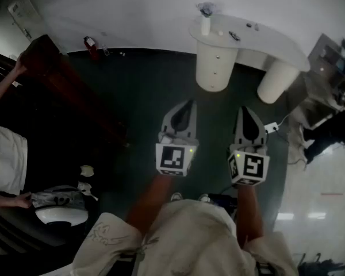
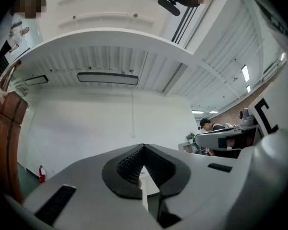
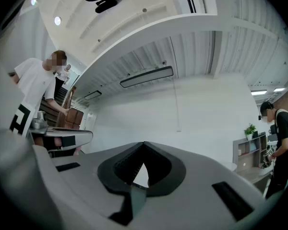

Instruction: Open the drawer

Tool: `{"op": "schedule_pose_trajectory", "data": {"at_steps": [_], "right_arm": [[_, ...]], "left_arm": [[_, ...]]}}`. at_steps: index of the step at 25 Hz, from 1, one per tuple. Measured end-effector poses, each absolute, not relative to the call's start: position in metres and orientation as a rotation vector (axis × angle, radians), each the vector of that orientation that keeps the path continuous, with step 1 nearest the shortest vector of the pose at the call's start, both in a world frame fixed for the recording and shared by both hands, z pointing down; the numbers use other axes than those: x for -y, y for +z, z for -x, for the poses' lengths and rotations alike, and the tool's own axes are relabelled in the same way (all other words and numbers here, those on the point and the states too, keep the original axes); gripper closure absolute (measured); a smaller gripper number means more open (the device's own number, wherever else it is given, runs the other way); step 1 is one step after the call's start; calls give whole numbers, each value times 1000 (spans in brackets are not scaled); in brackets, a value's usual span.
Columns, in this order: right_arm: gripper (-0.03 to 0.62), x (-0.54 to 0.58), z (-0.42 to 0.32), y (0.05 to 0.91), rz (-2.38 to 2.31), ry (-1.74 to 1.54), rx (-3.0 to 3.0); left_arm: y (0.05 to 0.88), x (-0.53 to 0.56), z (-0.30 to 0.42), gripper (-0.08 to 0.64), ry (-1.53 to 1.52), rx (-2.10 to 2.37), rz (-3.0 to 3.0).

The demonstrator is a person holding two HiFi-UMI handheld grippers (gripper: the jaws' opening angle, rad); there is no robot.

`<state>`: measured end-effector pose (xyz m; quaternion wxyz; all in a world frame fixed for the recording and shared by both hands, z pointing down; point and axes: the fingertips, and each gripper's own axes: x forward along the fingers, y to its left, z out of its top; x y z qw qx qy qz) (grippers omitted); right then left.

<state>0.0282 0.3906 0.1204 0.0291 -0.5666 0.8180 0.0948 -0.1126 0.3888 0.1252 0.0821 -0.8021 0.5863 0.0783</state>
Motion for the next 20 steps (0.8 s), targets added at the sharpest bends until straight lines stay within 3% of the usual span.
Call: {"op": "schedule_pose_trajectory", "data": {"at_steps": [20], "right_arm": [[586,-380,-51,132,1752,240,-2510]], "left_arm": [[135,-378,80,565,195,-1737,2429]]}}
